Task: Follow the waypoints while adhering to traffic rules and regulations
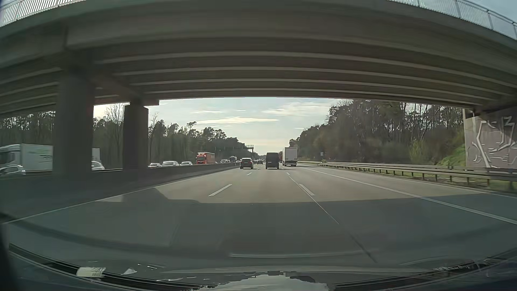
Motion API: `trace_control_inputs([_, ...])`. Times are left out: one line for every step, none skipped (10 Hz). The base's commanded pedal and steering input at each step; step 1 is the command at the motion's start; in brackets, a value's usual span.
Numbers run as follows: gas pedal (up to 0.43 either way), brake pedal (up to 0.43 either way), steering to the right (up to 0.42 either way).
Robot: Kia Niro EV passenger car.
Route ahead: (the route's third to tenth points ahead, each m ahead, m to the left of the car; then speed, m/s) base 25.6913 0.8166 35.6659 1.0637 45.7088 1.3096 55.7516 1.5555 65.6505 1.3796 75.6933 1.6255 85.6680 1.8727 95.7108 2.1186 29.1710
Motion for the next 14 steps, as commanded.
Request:
trace_control_inputs([0.079,0.0,-0.003])
trace_control_inputs([0.079,0.0,-0.003])
trace_control_inputs([0.079,0.0,-0.003])
trace_control_inputs([0.079,0.0,-0.003])
trace_control_inputs([0.079,0.0,-0.003])
trace_control_inputs([0.079,0.0,-0.003])
trace_control_inputs([0.079,0.0,-0.003])
trace_control_inputs([0.098,0.0,-0.003])
trace_control_inputs([0.11,0.0,-0.003])
trace_control_inputs([0.13,0.0,-0.003])
trace_control_inputs([0.13,0.0,-0.004])
trace_control_inputs([0.13,0.0,-0.003])
trace_control_inputs([0.13,0.0,-0.003])
trace_control_inputs([0.13,0.0,-0.003])
